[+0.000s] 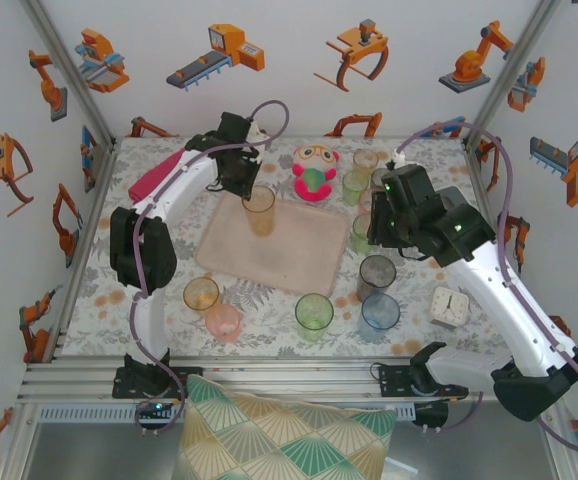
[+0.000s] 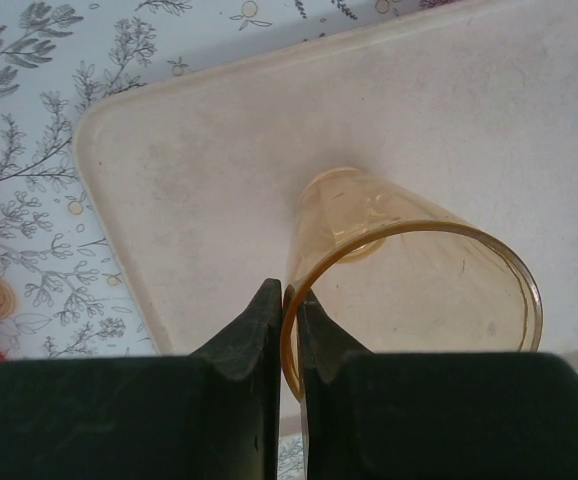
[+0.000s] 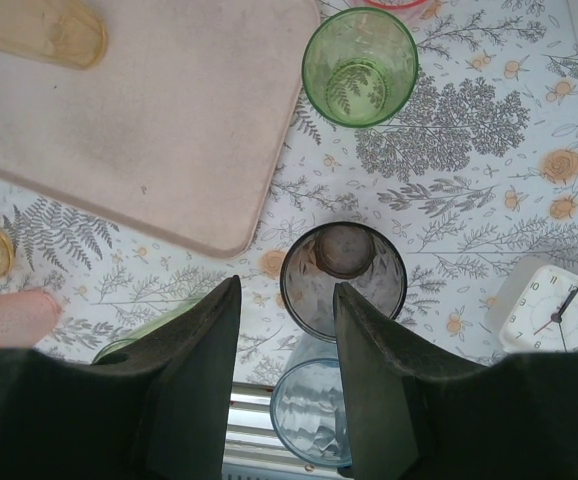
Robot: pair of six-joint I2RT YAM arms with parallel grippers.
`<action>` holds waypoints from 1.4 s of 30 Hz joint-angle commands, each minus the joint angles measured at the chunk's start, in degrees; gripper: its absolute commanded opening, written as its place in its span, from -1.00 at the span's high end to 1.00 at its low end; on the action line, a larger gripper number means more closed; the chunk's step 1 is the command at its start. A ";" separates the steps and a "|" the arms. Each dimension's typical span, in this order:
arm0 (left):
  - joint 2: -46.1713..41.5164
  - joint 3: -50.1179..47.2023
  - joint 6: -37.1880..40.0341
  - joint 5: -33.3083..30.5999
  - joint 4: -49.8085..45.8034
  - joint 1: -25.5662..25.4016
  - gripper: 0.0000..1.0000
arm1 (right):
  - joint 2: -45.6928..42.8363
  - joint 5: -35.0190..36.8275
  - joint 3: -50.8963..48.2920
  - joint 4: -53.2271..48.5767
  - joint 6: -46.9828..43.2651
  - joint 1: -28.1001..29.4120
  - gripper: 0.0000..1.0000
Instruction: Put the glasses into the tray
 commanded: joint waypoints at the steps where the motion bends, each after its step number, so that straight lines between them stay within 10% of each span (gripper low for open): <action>1: -0.02 3.81 1.36 -2.19 -1.17 0.60 0.76 | -0.88 1.40 -0.63 0.95 0.50 0.24 0.16; 42: 9.04 14.28 -1.04 -1.47 -1.90 9.75 0.71 | -3.54 1.49 -4.39 1.35 2.34 0.24 0.16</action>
